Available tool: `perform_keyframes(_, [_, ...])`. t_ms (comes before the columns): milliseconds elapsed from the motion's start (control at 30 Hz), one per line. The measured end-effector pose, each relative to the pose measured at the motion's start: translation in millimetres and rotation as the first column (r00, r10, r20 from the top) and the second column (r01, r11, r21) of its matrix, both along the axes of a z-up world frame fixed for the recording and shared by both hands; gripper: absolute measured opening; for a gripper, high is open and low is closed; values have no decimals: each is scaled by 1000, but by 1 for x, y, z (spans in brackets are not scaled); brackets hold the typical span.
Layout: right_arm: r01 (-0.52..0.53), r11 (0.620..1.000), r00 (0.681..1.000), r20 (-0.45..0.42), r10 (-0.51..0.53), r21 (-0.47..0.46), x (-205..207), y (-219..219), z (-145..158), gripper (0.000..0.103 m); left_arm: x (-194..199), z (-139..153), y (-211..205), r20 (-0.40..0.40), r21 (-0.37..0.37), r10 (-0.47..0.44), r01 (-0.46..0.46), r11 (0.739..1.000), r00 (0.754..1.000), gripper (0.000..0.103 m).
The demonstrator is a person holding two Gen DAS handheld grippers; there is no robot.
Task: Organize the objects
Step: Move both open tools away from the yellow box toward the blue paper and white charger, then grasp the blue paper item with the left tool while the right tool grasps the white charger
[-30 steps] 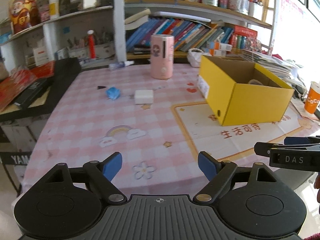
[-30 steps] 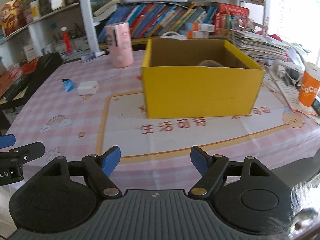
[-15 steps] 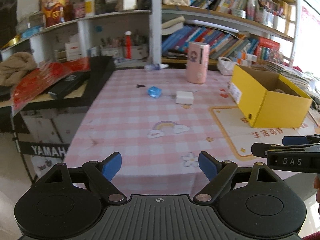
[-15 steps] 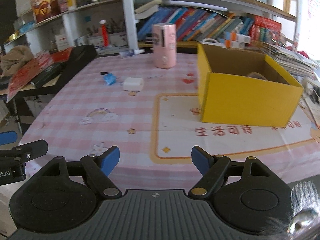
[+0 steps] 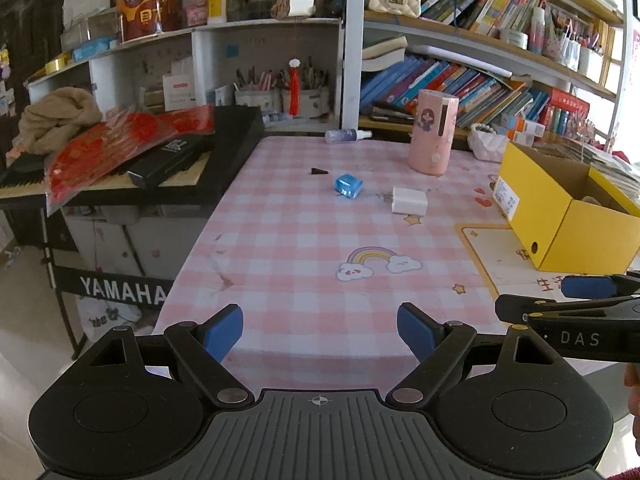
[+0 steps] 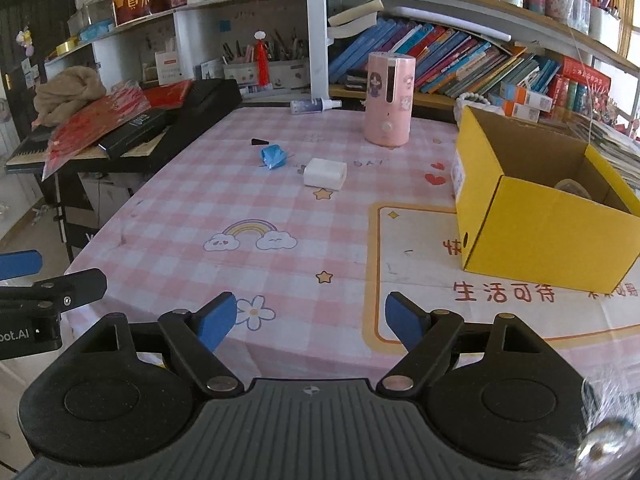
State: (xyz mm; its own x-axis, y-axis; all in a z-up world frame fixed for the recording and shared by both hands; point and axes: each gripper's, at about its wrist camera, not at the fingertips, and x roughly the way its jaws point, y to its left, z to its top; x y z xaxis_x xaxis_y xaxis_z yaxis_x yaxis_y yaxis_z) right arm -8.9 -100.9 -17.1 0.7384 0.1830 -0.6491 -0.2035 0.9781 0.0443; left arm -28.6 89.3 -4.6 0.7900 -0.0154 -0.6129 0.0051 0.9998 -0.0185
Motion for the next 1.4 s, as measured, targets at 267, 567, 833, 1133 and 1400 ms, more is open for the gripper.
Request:
perform_keyframes(267, [-12,1000,1000,-27,12,7,38,3,-9,80,37,-5,-2,-11,16,2,-2,1000,1000,86])
perform_keyframes(567, [-24,1000,999,-47,25,14,108,-2,-14,80,99,-8,-10,-36,7,25,-24,1000,999,86])
perform_keyframes(833, [-72,997,996,-48,72,2,169,0,-24,80,150,-10,-16,-55,12,59,-58,998,997,86])
perform_keyframes(1133, [-103,995,994,-43,102,-13,234,15,-40,86,188,-15,-18,-83,21,92,-91,996,992,86])
perform_keyframes(1400, [-122,992,990,-69,120,-23,279,32,-65,85,211,-22,-16,-110,22,114,-112,993,987,86])
